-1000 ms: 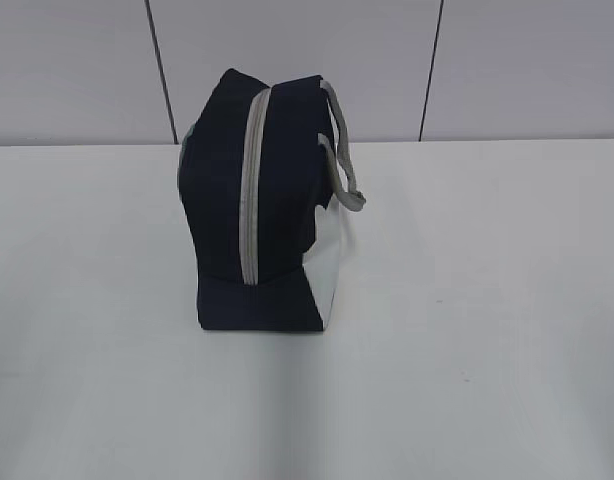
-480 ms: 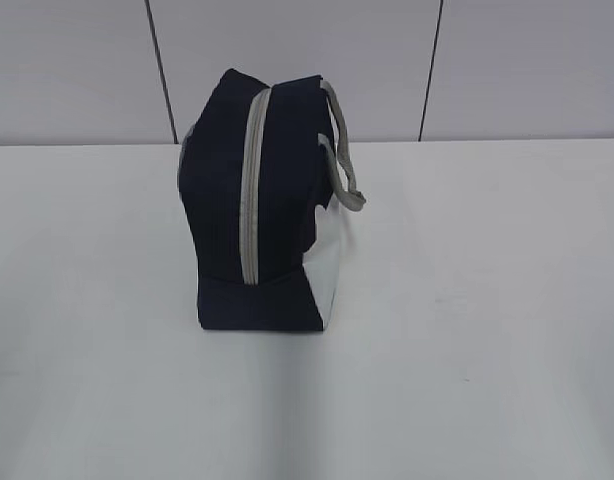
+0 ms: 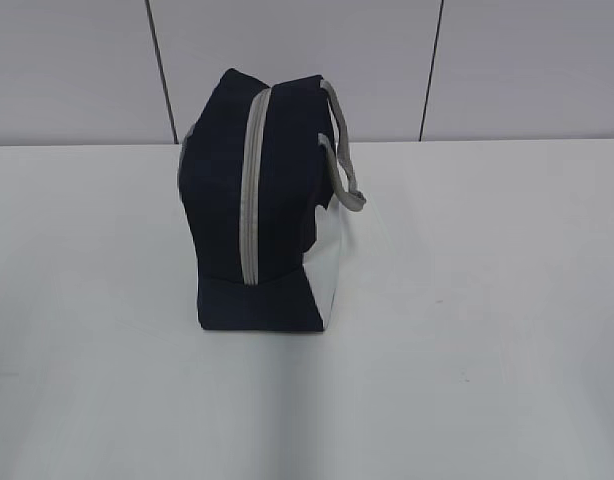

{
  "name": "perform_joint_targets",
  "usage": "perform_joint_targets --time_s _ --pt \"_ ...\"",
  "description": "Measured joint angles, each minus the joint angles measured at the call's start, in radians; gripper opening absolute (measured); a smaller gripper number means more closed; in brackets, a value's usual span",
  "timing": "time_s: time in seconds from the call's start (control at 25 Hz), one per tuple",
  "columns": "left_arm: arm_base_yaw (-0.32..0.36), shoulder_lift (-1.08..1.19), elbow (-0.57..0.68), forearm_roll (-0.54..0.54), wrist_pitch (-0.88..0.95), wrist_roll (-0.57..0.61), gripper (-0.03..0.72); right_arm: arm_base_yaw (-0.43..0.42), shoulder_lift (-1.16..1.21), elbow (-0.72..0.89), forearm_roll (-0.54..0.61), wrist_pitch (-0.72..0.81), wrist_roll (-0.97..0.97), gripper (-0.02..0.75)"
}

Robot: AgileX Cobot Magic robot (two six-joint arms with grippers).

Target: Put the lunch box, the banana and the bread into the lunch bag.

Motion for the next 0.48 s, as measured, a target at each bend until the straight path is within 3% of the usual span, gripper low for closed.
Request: perform_joint_targets --time_s 0.48 --pt "0.000 0.000 0.000 0.000 0.000 0.000 0.424 0.000 0.000 0.000 -0.004 0.000 0.008 0.512"
